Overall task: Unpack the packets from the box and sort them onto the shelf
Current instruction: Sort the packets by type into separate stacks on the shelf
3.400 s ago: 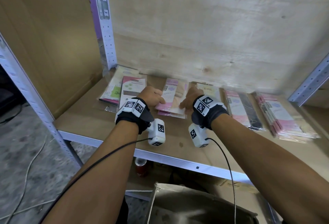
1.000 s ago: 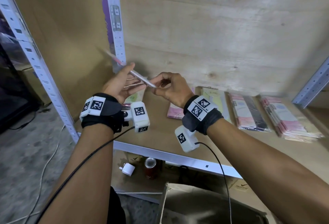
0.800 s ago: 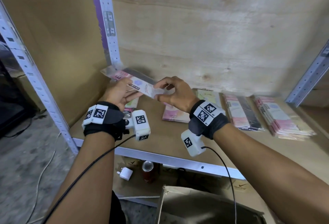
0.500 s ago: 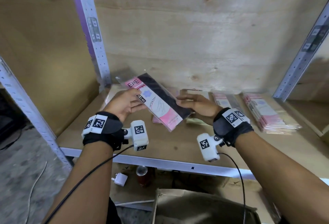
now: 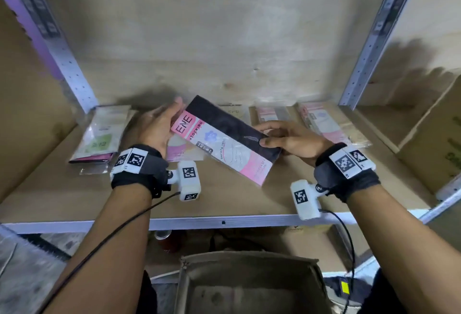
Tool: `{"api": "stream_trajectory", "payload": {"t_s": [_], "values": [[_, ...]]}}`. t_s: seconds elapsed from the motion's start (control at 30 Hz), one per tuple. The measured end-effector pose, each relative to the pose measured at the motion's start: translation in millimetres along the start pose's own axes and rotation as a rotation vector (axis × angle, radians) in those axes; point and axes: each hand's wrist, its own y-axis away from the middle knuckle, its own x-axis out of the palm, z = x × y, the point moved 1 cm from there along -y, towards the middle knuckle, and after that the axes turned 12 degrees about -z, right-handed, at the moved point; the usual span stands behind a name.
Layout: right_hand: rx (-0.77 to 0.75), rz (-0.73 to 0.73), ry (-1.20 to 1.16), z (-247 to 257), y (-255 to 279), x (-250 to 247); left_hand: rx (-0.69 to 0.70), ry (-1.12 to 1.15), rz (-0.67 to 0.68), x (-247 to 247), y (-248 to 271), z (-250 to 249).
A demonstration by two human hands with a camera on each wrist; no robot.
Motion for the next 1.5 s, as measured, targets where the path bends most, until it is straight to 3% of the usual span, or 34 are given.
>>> {"api": "stream_trajectory", "payload": {"t_s": [0.1,0.23,0.4,0.57,0.87,1.07,1.23,1.4,1.5], "values": [[-0.010,-0.020,0.003,-8,5,-23,-0.086,-0.058,0.002,21,1,4],[-0.017,-0.057,-0.020,-21,12,-43,-0.255,-0.010,0.199,48,11,11],[0.007,-0.106,-0.054,-35,15,-60,-0.293,0.081,0.243,67,15,21],[0.079,-0.205,-0.212,-43,13,-69,-0.363,0.323,0.271,81,13,31],[0.201,-0.473,-0.449,-49,-13,-63,-0.191,-0.160,0.626,129,44,53],[0.239,-0.572,-0.320,-49,-27,-67,-0.005,-0.329,0.515,150,47,53],[0.284,-0.586,-0.022,-54,-34,-73,-0.010,-0.415,0.431,163,43,62],[0.228,-0.612,0.318,-56,-32,-73,-0.020,-0.531,0.383,168,38,70],[0.201,-0.612,0.400,-55,-29,-70,-0.008,-0.570,0.367,169,36,73]]}}
